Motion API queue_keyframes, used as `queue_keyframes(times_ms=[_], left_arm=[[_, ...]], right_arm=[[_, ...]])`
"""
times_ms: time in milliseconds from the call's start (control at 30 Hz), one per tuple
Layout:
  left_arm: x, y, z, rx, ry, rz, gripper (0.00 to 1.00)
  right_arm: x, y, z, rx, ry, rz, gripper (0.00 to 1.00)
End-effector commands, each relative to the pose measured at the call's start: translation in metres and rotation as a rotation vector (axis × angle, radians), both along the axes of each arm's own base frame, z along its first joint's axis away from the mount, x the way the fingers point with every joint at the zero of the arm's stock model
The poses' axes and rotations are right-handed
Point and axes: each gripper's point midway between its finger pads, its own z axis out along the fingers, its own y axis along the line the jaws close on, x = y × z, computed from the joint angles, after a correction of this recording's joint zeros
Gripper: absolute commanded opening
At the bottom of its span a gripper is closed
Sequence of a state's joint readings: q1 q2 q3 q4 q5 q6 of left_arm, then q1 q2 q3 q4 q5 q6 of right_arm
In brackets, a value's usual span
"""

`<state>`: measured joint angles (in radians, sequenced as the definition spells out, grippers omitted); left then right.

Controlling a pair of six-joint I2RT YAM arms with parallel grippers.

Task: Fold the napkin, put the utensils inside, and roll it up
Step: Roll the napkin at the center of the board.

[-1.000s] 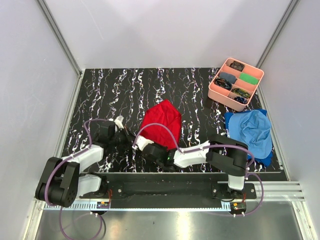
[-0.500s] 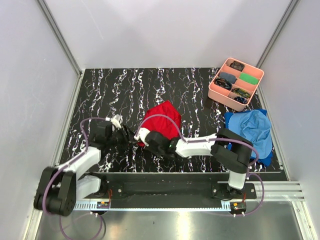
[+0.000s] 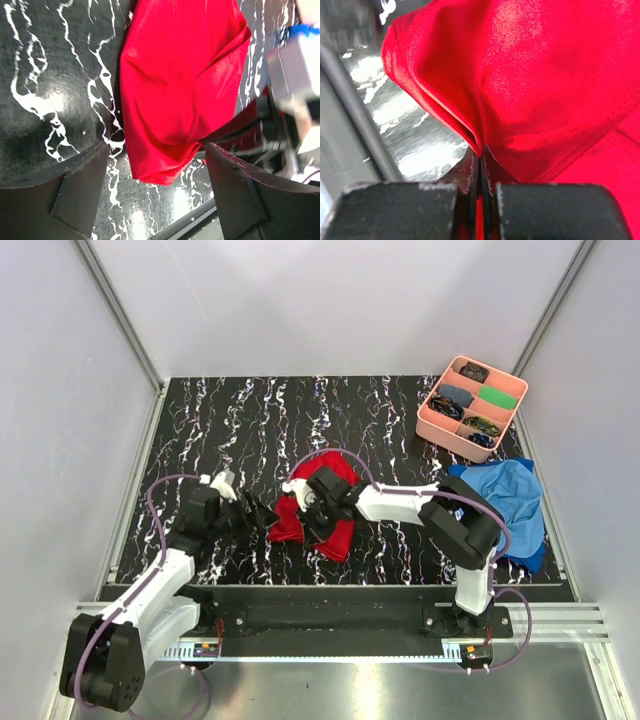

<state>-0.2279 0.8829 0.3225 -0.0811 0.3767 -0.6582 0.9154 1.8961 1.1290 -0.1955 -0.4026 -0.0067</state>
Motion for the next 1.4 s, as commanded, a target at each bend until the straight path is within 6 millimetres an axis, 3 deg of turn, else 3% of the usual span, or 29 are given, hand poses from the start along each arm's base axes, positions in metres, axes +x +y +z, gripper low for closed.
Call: queue_keyframes(times_ms=[0, 167, 433, 567, 733, 1133, 1367], left_arm=[[0.001, -0.004, 0.0, 0.061, -0.051, -0.034, 0.82], [-0.002, -0.011, -0.001, 0.082, -0.062, -0.065, 0.86], [-0.011, -0.013, -0.002, 0.076, -0.026, -0.081, 0.83], [-0.028, -0.012, -0.012, 0.072, 0.062, -0.086, 0.83], [-0.047, -0.028, -0.019, -0.018, 0.137, -0.137, 0.85], [-0.018, -0.07, 0.015, -0.278, 0.021, -0.207, 0.89], [0.006, -0.075, 0.034, -0.327, -0.061, -0.175, 0.89]], right_arm=[[-0.009, 0.011, 0.027, 0.119, 0.223, 0.041, 0.0], [-0.005, 0.011, 0.03, 0.172, 0.396, 0.029, 0.0], [0.014, 0.005, 0.01, 0.156, 0.48, -0.029, 0.0], [0.02, 0.003, 0.005, 0.152, 0.49, -0.045, 0.0], [0.021, 0.001, 0.003, 0.147, 0.49, -0.053, 0.0], [0.019, -0.003, -0.005, 0.125, 0.493, -0.064, 0.0], [0.018, -0.005, -0.008, 0.115, 0.492, -0.068, 0.0]])
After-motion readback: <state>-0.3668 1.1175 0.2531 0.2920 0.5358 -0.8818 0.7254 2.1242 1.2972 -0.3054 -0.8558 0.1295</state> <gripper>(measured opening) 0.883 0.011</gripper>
